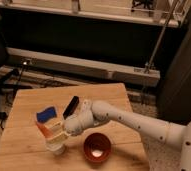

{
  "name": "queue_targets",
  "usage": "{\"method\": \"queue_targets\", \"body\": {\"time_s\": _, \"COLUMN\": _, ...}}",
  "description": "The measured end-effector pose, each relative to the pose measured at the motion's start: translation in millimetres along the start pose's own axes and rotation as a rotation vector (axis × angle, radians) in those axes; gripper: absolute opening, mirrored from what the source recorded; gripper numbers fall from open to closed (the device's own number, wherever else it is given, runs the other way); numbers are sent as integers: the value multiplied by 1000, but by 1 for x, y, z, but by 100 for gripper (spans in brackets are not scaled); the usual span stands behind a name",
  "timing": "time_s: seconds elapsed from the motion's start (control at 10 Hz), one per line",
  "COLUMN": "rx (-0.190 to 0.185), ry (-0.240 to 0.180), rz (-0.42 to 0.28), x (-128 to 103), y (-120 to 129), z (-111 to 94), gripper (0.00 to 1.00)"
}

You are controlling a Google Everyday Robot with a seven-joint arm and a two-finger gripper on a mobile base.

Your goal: Place the pepper in the ceramic cup

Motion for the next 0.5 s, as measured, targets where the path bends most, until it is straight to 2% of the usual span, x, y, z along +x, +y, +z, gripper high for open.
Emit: {"method": "queue_targets", "body": {"time_s": 0.5, "rx": 0, "ry": 0, "rz": 0, "x": 0, "y": 0, "z": 0, "gripper": 74}}
